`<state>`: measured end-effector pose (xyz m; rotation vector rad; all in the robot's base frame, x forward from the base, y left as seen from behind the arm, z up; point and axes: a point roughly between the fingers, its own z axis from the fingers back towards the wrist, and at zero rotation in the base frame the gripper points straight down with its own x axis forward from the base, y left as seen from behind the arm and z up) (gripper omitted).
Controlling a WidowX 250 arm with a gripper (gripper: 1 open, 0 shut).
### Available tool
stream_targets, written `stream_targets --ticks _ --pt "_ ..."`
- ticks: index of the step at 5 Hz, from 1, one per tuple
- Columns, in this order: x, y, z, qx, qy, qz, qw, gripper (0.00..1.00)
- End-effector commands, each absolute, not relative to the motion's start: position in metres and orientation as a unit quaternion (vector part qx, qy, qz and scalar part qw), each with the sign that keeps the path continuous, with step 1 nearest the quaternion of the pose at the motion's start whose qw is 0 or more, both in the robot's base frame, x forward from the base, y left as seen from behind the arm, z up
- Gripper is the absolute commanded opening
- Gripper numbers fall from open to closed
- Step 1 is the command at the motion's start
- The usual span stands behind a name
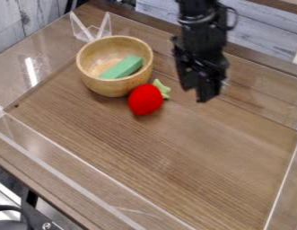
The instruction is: Move the red object to the right side of the table
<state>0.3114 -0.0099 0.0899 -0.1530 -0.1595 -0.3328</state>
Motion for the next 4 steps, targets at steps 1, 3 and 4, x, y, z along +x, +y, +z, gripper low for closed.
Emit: stream_targets --ticks 1,3,4 --pt "0.314 0.024 0.102 -0.058 -0.104 -0.137 0.983 1.0" --pt "0.309 0.029 0.086 -0.058 -0.096 -0.168 0.979 1.0" --pt "0.305 0.028 0.075 -0.062 -0.092 -0.199 0.974 1.0"
